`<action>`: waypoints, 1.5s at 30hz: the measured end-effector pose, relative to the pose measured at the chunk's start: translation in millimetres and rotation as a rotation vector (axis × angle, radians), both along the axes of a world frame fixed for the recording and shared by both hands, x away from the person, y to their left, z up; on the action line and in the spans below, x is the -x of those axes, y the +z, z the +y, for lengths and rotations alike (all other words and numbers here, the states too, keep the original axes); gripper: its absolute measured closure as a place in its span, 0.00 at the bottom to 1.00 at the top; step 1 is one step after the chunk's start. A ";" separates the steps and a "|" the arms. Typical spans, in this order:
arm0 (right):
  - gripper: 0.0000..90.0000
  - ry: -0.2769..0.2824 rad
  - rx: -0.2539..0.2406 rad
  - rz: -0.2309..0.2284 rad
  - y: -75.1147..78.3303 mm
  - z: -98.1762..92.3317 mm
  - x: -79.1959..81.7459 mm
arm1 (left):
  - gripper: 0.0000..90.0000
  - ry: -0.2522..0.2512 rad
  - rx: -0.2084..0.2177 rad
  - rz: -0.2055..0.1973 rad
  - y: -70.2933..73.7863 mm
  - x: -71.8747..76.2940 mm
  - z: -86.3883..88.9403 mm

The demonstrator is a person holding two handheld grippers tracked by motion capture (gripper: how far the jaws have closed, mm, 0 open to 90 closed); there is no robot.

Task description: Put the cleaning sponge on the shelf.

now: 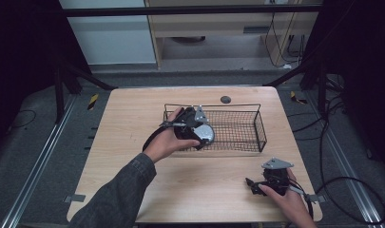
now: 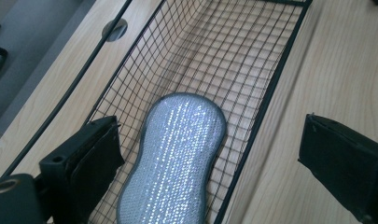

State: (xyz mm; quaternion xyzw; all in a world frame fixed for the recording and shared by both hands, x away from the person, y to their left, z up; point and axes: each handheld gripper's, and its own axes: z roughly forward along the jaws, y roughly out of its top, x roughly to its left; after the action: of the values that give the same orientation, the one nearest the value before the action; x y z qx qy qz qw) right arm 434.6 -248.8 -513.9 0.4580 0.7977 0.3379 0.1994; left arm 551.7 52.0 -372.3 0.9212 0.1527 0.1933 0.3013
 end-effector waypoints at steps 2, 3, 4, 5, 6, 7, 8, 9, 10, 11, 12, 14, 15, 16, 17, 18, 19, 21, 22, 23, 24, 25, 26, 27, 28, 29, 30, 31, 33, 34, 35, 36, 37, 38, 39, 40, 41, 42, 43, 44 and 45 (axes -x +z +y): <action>0.00 0.000 -0.001 0.000 0.0 0.1 0.0 | 0.05 -0.001 0.008 -0.001 0.1 1.7 -1.0; 0.00 0.000 0.000 0.000 0.0 0.0 0.0 | 0.05 -0.002 0.027 -0.006 -0.1 5.2 -3.0; 0.00 0.000 0.000 0.000 0.0 0.0 0.0 | 0.05 -0.007 0.030 -0.003 -0.1 6.9 -3.9; 0.00 0.000 -0.002 0.000 0.1 0.0 0.0 | 0.05 -0.013 0.034 0.000 -0.7 8.7 -5.1; 0.00 -0.001 -0.003 0.001 0.1 0.1 0.1 | 0.05 -0.018 0.029 0.002 -1.1 10.4 -6.2; 0.00 0.000 -0.002 0.000 0.1 0.0 0.0 | 0.05 -0.023 0.033 0.004 -1.9 12.4 -7.5; 0.00 -0.001 -0.003 0.001 0.1 0.1 0.1 | 0.05 -0.032 0.037 0.008 -2.7 14.2 -8.2; 0.00 0.000 -0.002 0.000 0.1 0.0 0.0 | 0.05 -0.036 0.043 0.016 -3.9 16.1 -9.2; 0.00 -0.001 -0.003 0.001 0.1 0.1 0.1 | 0.05 -0.040 0.040 0.015 -4.6 18.0 -9.9; 0.00 -0.001 -0.003 0.001 0.1 0.1 0.1 | 0.05 -0.040 0.040 0.015 -4.6 18.0 -9.9; 0.00 -0.001 -0.002 0.001 0.1 0.1 0.1 | 0.05 -0.044 0.043 0.014 -6.2 20.5 -11.0; 0.00 0.000 -0.002 0.001 0.1 0.1 0.1 | 0.05 -0.049 0.047 0.019 -9.0 25.2 -12.4; 0.00 -0.001 -0.003 0.001 0.1 0.1 0.1 | 0.04 -0.052 0.049 0.022 -9.8 26.8 -12.8; 0.00 0.000 -0.002 0.001 0.1 0.0 0.1 | 0.04 -0.055 0.050 0.020 -10.4 28.3 -12.8; 0.00 0.000 -0.002 0.001 0.1 0.0 0.1 | 0.04 -0.057 0.052 0.017 -11.5 30.0 -13.1; 0.00 0.000 -0.002 0.001 0.1 0.1 0.1 | 0.05 -0.058 0.044 0.010 -12.7 31.8 -13.4; 0.00 0.000 -0.001 0.000 0.1 0.0 0.0 | 0.05 -0.057 0.047 0.012 -14.3 33.6 -13.6; 0.00 0.000 -0.001 0.000 0.1 0.0 0.0 | 0.05 -0.062 0.053 0.019 -16.8 37.3 -13.8; 0.00 0.000 -0.002 0.000 0.1 0.0 0.0 | 0.05 -0.063 0.054 0.018 -17.6 39.6 -14.1; 0.00 0.000 -0.002 0.000 0.1 0.0 0.0 | 0.05 -0.066 0.055 0.016 -18.4 41.8 -14.4; 0.00 0.000 -0.002 0.001 0.1 0.1 0.1 | 0.05 -0.070 0.057 0.018 -19.2 44.0 -14.8; 0.00 0.000 -0.002 0.001 0.1 0.1 0.1 | 0.04 -0.073 0.061 0.021 -20.0 46.0 -15.3; 0.00 0.000 -0.002 0.001 0.1 0.1 0.1 | 0.04 -0.078 0.059 0.021 -20.9 47.9 -16.0; 0.00 0.000 -0.002 0.001 0.1 0.1 0.1 | 0.04 -0.078 0.059 0.021 -20.9 47.9 -16.0; 0.00 0.000 -0.001 0.000 0.1 0.0 0.0 | 0.04 -0.080 0.060 0.021 -22.7 51.4 -17.1; 0.00 0.000 -0.002 0.000 0.1 0.0 0.0 | 0.04 -0.083 0.062 0.025 -23.9 52.9 -17.5; 0.00 0.000 -0.002 0.000 0.1 0.0 0.0 | 0.04 -0.084 0.063 0.029 -25.3 54.3 -18.2; 0.00 0.000 -0.002 0.001 0.1 0.1 0.1 | 0.04 -0.083 0.061 0.028 -26.5 55.7 -18.5; 0.00 0.000 -0.002 0.001 0.1 0.1 0.1 | 0.04 -0.082 0.063 0.034 -29.3 58.0 -19.1; 0.00 0.000 -0.002 0.001 0.1 0.1 0.1 | 0.04 -0.081 0.066 0.037 -31.0 59.4 -19.5; 0.00 -0.001 -0.002 0.001 0.1 0.1 0.1 | 0.04 -0.080 0.065 0.038 -32.4 60.6 -19.7; 0.00 -0.001 -0.002 0.001 0.1 0.1 0.2 | 0.04 -0.080 0.065 0.038 -32.4 60.6 -19.7; 0.00 -0.002 -0.002 0.000 0.1 0.1 0.2 | 0.04 -0.080 0.067 0.044 -35.0 63.4 -20.0; 0.00 -0.002 -0.002 0.000 0.1 0.1 0.2 | 0.04 -0.080 0.068 0.045 -36.0 64.8 -19.9; 0.00 -0.002 -0.002 0.000 0.1 0.1 0.2 | 0.04 -0.077 0.074 0.047 -37.3 66.5 -19.9; 0.00 -0.002 -0.002 0.001 0.1 0.1 0.3 | 0.04 -0.077 0.074 0.047 -37.3 66.5 -19.9; 0.00 -0.002 -0.002 0.001 0.1 0.1 0.3 | 0.04 -0.078 0.071 0.047 -38.3 67.8 -19.5; 0.00 -0.004 -0.002 0.001 0.1 0.2 0.6 | 0.04 -0.072 0.075 0.054 -40.5 70.7 -18.4; 0.00 -0.004 -0.002 0.001 0.1 0.2 0.7 | 0.04 -0.074 0.077 0.056 -41.5 72.5 -18.0; 0.00 -0.004 -0.002 0.001 0.1 0.2 0.7 | 0.04 -0.074 0.077 0.056 -41.5 72.5 -18.0; 0.00 -0.005 -0.003 0.002 0.1 0.3 0.8 | 0.04 -0.074 0.079 0.058 -43.3 75.9 -16.8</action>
State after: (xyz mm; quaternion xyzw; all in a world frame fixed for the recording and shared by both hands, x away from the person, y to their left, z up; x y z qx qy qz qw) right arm 433.8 -248.6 -513.8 0.4608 0.7961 0.3383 0.1986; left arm 475.9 35.3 -415.6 0.9188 0.1346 0.1489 0.3400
